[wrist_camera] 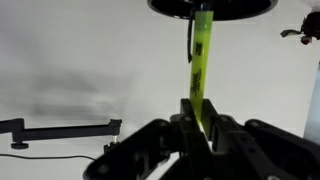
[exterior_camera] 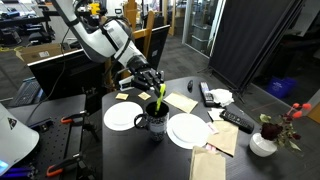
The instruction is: Put the pen in the mug
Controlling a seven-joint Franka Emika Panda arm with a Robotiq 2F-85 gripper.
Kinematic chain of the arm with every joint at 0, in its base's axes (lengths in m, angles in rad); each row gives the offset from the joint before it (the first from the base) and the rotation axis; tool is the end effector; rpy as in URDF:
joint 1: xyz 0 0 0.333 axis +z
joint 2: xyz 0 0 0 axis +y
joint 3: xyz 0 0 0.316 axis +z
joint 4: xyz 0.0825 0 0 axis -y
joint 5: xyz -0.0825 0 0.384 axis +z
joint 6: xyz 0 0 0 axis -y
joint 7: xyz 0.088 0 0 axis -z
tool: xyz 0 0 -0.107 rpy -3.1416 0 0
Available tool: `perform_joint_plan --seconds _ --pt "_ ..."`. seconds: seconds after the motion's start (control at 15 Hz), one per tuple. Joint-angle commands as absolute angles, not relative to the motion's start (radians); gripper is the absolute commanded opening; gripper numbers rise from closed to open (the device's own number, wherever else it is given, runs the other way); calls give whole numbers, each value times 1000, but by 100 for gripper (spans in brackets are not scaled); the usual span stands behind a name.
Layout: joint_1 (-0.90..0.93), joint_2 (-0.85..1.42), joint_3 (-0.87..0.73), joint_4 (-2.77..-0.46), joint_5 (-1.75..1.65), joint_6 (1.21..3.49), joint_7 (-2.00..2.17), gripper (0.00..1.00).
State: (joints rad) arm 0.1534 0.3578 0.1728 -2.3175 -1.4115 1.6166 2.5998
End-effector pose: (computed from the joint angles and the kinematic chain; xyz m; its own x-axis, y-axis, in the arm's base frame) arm 0.4683 0.0542 0.2003 0.1125 -0.1526 0.9819 -0.9755 -0.2048 0.0799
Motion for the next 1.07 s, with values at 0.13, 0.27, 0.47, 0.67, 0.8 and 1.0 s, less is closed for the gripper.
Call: perform_joint_plan --seconds 0.13,0.27,0.47,0.67,0.8,1.0 --pt "153 407 173 -2289 -1412 1631 2599 3" --pt "156 419 177 -2286 -1405 1629 2600 4" --pt "163 430 184 -2285 -1393 1622 2600 47" --pt "169 430 187 -2288 -1386 1618 2600 69" --pt "171 427 189 -2290 -1380 1618 2600 84" --pt "174 424 192 -2289 -1377 1614 2600 100"
